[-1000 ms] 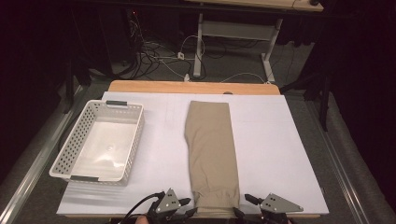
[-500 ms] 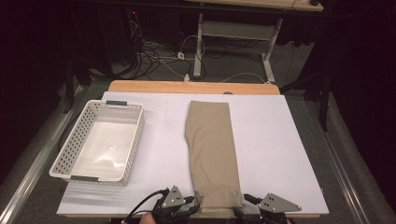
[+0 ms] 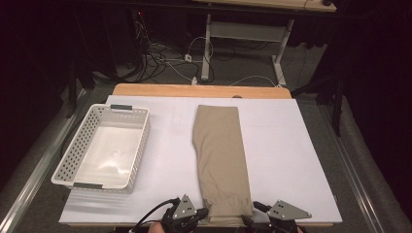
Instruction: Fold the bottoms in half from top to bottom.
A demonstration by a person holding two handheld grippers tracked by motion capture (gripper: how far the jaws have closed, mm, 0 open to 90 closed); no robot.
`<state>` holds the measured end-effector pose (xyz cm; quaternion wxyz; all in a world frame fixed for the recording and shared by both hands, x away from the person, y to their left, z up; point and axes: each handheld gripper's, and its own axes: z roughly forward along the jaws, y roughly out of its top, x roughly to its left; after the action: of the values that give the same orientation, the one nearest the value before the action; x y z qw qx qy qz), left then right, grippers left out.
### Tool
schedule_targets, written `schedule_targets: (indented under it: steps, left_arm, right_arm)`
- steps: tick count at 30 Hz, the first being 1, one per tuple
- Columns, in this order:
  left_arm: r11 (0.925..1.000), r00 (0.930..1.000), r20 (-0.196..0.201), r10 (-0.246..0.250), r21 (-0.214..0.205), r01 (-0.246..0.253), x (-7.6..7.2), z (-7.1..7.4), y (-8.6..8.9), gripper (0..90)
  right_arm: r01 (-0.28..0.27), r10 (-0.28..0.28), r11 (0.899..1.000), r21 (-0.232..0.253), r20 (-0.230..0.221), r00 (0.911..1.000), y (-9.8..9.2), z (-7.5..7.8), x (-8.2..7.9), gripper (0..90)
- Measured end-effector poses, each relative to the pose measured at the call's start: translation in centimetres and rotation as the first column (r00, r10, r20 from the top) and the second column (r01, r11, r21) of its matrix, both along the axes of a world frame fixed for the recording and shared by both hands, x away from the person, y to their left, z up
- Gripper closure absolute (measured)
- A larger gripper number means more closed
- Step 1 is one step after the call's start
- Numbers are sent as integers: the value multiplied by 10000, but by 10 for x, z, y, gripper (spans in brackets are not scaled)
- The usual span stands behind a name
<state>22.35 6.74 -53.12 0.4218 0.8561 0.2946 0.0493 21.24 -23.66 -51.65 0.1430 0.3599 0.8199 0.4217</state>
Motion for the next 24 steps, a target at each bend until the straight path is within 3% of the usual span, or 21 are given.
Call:
schedule_targets:
  steps: [4,9,16,18,22,24]
  left_arm:
    - [9999,10000,0,98,64,-98,-1,1,2,860]
    - [9991,9992,-22,411,47,-410,-3,5,19,860]
    - [9969,9966,-268,780,-39,-781,-6,6,36,855]
    - [9960,9956,-285,897,-16,-897,-6,6,38,801]
    - [9917,9921,82,1254,-297,-1251,-5,14,46,716]
    - [9893,9906,434,1299,-721,-1266,-2,23,45,703]
  right_arm:
    - [-68,68,10000,37,-98,9999,3,-1,-1,394]
    - [-339,342,9994,118,-249,9991,10,-4,-2,416]
    - [-1176,1176,9931,31,-420,9922,33,-7,-9,455]
    - [-1369,1367,9906,-47,-376,9899,40,-7,-13,462]
    - [-1412,1409,9900,-81,-288,9896,43,-5,-16,479]
    - [-1261,1263,9920,79,-177,9918,37,-1,-16,488]
